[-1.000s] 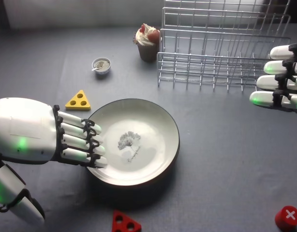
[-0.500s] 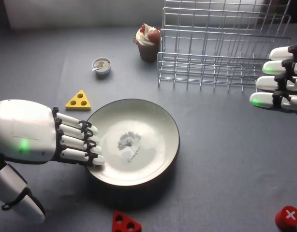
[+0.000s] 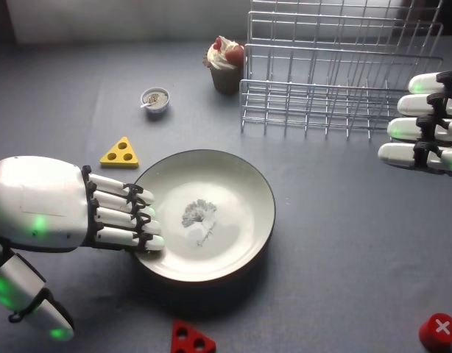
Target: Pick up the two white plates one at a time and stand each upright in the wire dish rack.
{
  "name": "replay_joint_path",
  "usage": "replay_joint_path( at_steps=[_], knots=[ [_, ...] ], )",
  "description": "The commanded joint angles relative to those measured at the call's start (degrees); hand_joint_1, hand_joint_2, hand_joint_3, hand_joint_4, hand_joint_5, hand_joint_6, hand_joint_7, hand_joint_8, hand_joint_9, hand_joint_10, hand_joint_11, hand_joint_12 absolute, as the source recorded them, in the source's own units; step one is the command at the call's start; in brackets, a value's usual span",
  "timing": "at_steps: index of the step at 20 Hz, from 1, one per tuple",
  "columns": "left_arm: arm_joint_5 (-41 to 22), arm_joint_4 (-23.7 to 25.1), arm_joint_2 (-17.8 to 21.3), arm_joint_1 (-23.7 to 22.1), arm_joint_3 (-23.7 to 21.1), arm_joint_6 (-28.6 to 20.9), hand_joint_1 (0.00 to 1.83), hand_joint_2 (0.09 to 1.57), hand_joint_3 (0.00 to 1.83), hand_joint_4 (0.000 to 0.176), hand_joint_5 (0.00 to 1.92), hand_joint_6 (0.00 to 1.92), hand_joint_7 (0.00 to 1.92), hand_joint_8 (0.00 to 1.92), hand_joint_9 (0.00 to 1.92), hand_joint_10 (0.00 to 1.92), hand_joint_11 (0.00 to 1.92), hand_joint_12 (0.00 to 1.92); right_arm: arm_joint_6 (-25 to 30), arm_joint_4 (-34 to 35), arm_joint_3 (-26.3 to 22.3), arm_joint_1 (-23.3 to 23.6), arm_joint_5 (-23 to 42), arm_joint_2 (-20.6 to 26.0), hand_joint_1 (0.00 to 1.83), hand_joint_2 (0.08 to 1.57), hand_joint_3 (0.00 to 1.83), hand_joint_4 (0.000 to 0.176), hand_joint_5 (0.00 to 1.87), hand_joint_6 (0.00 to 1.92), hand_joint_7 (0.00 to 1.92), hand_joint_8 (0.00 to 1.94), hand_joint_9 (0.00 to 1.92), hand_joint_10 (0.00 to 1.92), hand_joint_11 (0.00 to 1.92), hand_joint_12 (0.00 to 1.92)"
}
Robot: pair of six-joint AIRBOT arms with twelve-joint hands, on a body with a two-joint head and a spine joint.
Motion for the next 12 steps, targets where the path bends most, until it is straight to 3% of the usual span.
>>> replay_joint_path(
  at_steps=[1,12],
  knots=[
    [-0.4,-0.9,-0.7,0.2,0.0,-0.1,0.01,0.97,0.0,0.0,0.08,0.0,0.12,0.0,0.11,0.0,0.1,0.01,-0.4,2.4,0.1,0.4,5.8,0.2,0.09,1.0,0.0,0.0,0.19,0.01,0.22,0.01,0.22,0.01,0.23,0.01],
    [0.9,-5.4,-3.7,-1.5,-2.4,-0.1,0.02,0.97,0.0,0.0,0.07,0.0,0.14,0.0,0.13,0.0,0.12,0.01,-5.9,2.0,0.7,-1.0,8.0,-2.0,0.08,1.0,0.0,0.0,0.21,0.0,0.25,0.0,0.24,0.0,0.23,0.0]
  ],
)
